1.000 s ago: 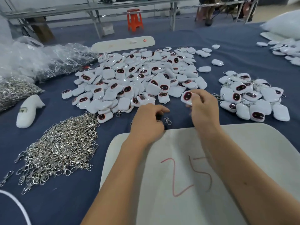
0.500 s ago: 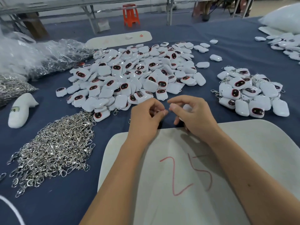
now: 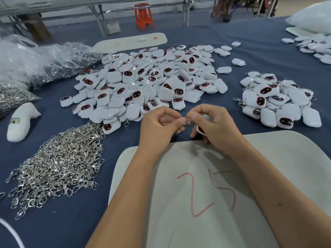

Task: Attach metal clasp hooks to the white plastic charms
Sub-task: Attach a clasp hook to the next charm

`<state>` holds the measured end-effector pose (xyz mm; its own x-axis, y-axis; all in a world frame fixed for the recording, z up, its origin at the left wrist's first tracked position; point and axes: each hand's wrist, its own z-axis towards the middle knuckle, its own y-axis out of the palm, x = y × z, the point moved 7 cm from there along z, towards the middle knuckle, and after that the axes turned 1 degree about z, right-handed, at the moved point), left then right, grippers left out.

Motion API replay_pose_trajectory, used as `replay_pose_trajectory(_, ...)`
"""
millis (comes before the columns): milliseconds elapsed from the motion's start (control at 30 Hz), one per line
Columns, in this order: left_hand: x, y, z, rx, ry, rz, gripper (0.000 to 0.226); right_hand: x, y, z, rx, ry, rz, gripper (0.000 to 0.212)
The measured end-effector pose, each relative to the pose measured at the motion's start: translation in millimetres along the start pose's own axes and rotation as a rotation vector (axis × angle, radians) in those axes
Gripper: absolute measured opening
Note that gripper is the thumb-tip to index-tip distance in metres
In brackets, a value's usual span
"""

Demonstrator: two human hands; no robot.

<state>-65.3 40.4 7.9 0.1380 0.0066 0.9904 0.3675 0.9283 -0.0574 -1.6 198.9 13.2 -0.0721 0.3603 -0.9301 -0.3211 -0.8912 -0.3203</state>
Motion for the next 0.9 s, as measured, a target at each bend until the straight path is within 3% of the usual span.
replay_pose_trajectory(133,0,0,1,0.012,-0.003,-0.021,0.014,0,2,-1,-0.033,-0.005,0.032,0.008)
replay_pose_trajectory(367,-3,-5,2,0.065,-0.013,0.015,0.015,5,-7,-1,0.143,0.021,0.048,0.015)
replay_pose_trajectory(667,-2,-4,2,0.050,0.003,-0.010,0.015,1,-11,-3,0.220,-0.032,-0.071,0.014)
replay_pose_trajectory(800,-1,-5,1,0.063,0.015,0.013,0.015,-16,0,-6,0.137,-0.192,-0.163,0.007)
replay_pose_trajectory(900,-1,-5,1,0.052,0.012,0.008,0.015,-14,2,-6,0.106,-0.184,-0.160,0.009)
